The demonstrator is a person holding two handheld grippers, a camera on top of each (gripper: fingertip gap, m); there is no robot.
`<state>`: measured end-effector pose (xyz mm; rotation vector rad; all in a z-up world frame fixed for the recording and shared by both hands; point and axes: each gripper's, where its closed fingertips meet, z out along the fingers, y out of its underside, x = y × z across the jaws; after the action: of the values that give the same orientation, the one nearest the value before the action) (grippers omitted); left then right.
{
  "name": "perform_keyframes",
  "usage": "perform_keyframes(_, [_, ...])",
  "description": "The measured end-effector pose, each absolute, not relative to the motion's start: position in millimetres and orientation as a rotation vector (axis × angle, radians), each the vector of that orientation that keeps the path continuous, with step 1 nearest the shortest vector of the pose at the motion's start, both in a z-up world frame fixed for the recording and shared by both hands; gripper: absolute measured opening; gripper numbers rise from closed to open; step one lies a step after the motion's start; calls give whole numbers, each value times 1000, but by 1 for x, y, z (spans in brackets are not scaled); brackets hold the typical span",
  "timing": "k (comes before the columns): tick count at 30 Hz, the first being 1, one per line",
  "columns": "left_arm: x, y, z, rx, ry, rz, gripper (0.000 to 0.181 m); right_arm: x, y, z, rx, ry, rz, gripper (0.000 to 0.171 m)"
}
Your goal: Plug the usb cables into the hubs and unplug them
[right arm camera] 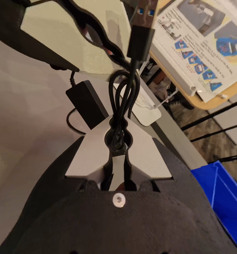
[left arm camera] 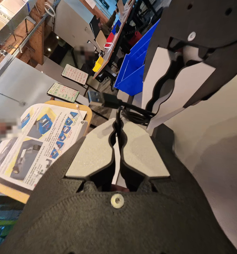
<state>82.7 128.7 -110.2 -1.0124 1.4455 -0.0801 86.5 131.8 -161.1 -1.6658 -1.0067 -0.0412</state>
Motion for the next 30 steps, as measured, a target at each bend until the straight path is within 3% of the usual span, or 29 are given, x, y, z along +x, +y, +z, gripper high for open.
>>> perform_keyframes(15, [61, 74, -175, -829, 1662, -49, 0, 84, 109, -180, -1145, -1338, -769, 5])
perform_keyframes(30, [74, 52, -234, -863, 1955, -145, 0, 91, 98, -205, -983, -1490, -934, 13])
